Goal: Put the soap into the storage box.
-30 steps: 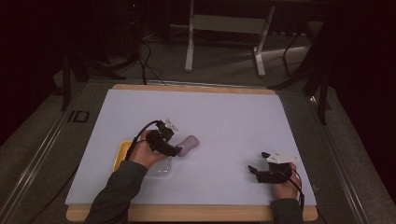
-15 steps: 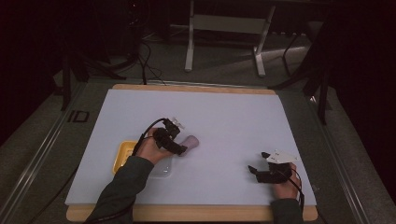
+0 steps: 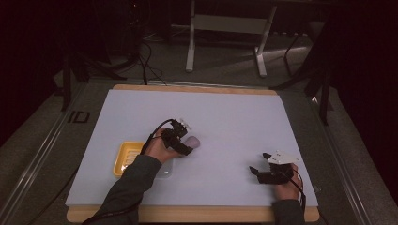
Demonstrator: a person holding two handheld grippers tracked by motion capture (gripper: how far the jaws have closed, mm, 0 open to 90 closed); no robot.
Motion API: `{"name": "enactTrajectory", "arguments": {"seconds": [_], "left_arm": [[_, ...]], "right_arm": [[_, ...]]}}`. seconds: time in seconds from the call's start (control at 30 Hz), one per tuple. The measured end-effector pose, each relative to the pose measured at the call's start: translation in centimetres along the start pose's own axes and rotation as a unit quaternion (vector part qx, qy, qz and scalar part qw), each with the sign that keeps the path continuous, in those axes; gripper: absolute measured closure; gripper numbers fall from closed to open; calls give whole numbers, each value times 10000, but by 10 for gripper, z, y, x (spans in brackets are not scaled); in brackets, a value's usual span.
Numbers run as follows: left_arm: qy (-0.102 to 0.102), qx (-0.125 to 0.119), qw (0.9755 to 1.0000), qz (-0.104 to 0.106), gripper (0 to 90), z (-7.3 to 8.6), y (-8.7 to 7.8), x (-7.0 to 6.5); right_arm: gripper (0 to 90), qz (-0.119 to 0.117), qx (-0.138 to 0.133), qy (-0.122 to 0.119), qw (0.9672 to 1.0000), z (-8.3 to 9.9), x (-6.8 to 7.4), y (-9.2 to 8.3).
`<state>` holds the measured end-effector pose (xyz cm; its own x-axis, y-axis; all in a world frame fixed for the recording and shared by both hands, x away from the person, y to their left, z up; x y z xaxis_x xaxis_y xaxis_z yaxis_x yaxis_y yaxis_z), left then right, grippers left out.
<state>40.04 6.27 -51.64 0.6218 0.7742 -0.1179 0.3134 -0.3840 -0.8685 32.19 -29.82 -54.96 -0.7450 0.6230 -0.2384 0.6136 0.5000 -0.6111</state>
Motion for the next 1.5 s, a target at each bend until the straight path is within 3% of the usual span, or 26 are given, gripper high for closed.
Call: {"name": "enactTrajectory", "arguments": {"seconds": [0.33, 0.73, 1.2, 1.5], "left_arm": [[-68, 94, 9999, -57, 279, -1, 13, 2], [41, 178, 9997, -175, 309, -4, 20, -1], [25, 104, 9998, -180, 463, -6, 19, -6], [37, 83, 9998, -200, 486, -6, 19, -7]], "right_arm": [[199, 1, 15, -2, 10000, 0, 0, 0], [198, 5, 40, -12, 10000, 0, 0, 1], [197, 6, 59, -22, 10000, 0, 0, 1], [198, 8, 56, -24, 10000, 0, 1, 1]]}}
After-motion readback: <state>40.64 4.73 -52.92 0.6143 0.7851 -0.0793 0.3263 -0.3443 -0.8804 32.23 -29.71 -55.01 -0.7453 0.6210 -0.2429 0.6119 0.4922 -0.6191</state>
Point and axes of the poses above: each handheld gripper's, and its own axes: y roughly forward along the jaws, z roughly out of its underside, x roughly to its left, the point moved 2 cm from there along y, roughly forward along the jaws, and after that the axes turned 10 degrees about -y, right-handed, at the moved point
